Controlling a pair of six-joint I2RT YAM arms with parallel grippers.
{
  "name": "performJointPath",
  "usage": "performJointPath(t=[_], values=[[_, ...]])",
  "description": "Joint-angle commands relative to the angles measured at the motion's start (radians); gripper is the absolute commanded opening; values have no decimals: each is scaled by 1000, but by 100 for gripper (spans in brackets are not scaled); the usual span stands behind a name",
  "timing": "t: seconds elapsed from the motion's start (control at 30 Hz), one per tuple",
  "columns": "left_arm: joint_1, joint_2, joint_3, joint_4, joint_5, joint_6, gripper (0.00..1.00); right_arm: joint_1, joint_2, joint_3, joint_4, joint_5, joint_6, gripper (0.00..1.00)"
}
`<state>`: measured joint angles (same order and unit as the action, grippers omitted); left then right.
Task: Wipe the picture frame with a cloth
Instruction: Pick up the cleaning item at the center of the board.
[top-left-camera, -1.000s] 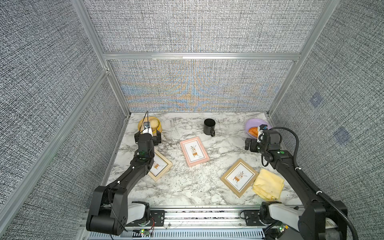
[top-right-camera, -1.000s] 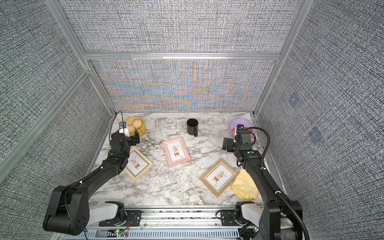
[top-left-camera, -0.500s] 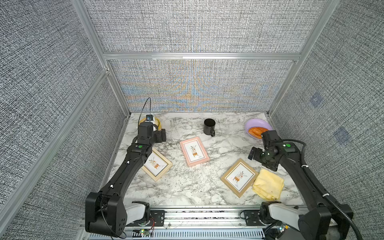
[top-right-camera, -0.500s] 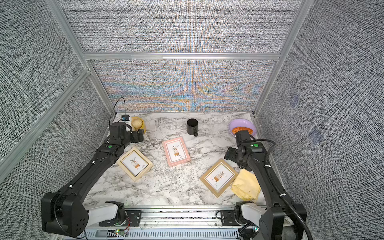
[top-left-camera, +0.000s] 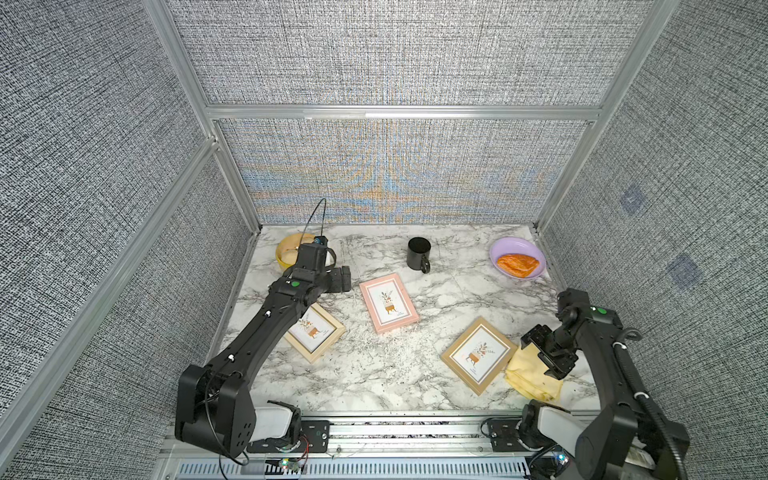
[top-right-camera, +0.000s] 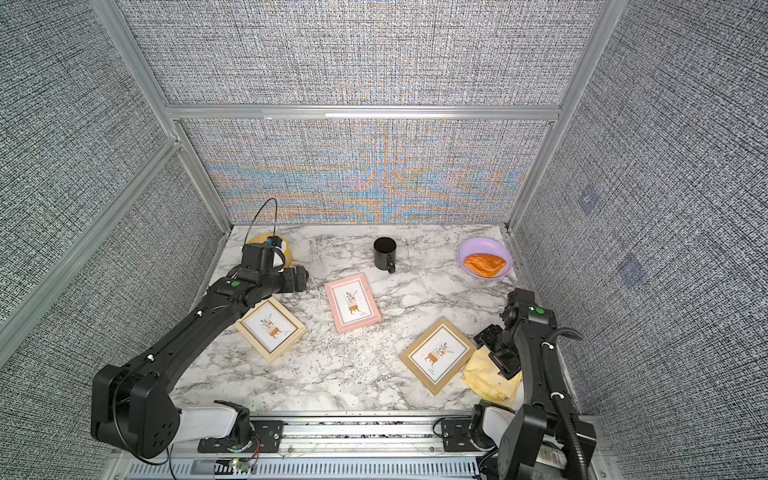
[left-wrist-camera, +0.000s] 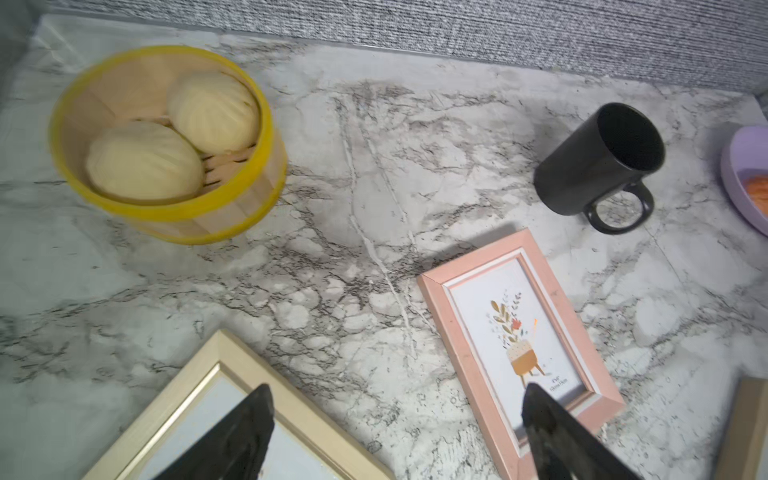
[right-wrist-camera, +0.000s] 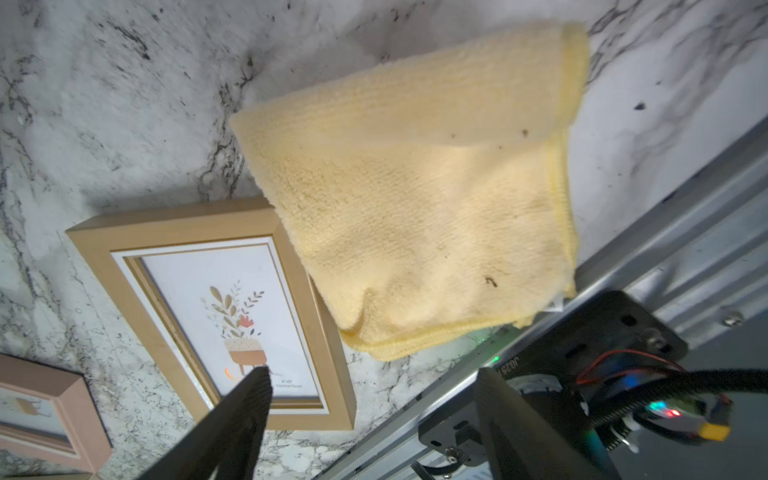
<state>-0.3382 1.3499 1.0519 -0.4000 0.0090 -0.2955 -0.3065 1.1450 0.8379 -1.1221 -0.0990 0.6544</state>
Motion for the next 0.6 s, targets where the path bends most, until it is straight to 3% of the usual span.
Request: performJointPath(t=[0.0, 0.57], values=[[-23, 12, 14, -19, 37, -17, 93, -16, 42, -9, 83, -64, -28, 79], [-127, 71, 59, -39, 56, -30, 93, -78, 110, -114, 193, 2, 26, 72]])
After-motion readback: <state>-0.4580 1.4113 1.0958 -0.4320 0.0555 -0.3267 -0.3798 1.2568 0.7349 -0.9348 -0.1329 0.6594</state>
